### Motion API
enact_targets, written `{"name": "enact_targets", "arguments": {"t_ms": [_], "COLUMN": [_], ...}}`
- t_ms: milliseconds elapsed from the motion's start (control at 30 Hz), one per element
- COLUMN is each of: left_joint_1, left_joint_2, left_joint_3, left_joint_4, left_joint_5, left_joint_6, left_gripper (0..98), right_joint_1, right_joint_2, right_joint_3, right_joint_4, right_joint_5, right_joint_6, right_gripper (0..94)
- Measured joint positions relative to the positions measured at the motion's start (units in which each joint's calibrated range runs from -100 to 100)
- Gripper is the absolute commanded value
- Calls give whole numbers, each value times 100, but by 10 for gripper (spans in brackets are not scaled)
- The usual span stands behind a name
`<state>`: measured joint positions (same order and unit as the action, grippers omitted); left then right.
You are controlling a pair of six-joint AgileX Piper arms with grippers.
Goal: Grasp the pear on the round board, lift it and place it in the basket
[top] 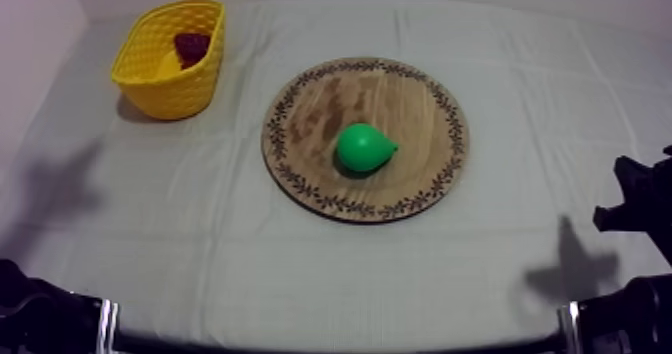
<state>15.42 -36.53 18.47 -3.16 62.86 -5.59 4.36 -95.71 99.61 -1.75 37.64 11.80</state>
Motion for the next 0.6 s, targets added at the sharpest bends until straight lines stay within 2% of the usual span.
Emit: {"name": "enact_targets", "arguments": {"t_ms": [433,600], "left_joint_1": [839,1202], "left_joint_2": [1310,1829], "left_joint_3": [-1311,-1702], "left_joint_4": [110,-30], "left_joint_5": [440,564], "left_joint_6": [-410,-355], "left_gripper": [0,0], "right_joint_1": [0,0], "right_joint_2": [0,0], "right_joint_3": [0,0], "right_joint_4": [0,0], "right_joint_5": [8,8], "right_joint_6": [0,0], "right_gripper": [5,5]}}
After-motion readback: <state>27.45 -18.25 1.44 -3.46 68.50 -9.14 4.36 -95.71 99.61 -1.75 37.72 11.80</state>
